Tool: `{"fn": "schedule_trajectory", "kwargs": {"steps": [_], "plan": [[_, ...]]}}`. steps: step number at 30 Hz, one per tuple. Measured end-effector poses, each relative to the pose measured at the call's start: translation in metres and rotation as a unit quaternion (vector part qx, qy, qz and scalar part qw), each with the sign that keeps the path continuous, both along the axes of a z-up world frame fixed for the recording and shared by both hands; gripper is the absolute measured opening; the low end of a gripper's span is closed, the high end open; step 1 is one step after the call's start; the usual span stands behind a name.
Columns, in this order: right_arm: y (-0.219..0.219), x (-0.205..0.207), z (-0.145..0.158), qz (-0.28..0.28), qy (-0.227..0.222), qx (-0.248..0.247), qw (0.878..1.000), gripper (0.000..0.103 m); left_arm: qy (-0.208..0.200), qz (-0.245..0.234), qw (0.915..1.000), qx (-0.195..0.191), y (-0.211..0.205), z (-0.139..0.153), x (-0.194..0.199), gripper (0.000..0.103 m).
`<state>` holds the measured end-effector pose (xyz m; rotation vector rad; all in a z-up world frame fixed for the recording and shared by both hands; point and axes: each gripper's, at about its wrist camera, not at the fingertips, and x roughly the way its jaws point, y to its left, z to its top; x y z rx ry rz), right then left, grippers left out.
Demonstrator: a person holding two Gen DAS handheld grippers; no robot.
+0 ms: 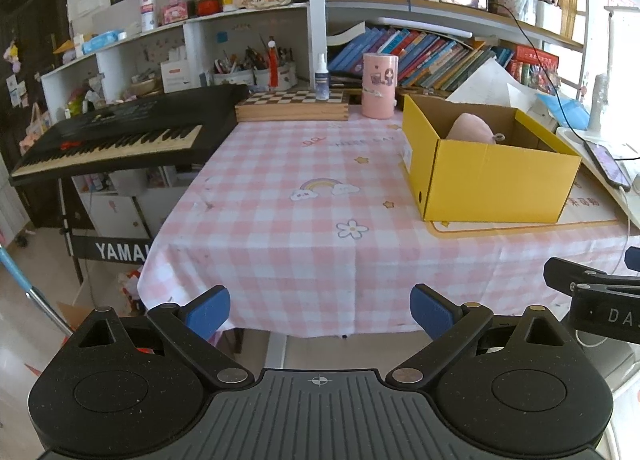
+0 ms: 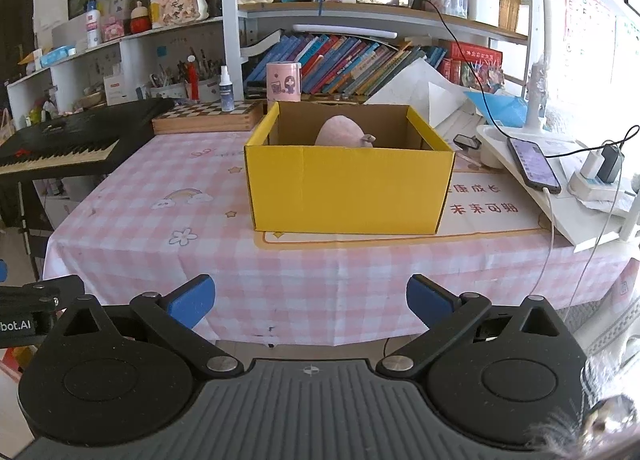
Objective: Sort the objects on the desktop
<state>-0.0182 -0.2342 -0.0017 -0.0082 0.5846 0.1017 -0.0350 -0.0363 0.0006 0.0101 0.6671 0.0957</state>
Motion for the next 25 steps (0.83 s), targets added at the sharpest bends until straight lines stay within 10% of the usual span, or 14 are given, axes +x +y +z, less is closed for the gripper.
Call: {"fn": "schedule_trajectory", "kwargs": {"steps": [25], "plan": [[0.0056,0.0072,-0.0054,0.01,0.025,0.0,1.0,0.103,0.021,-0.006,0.9996,-0.018,0.0095,-0.0087,0.0043,0.098]]}}
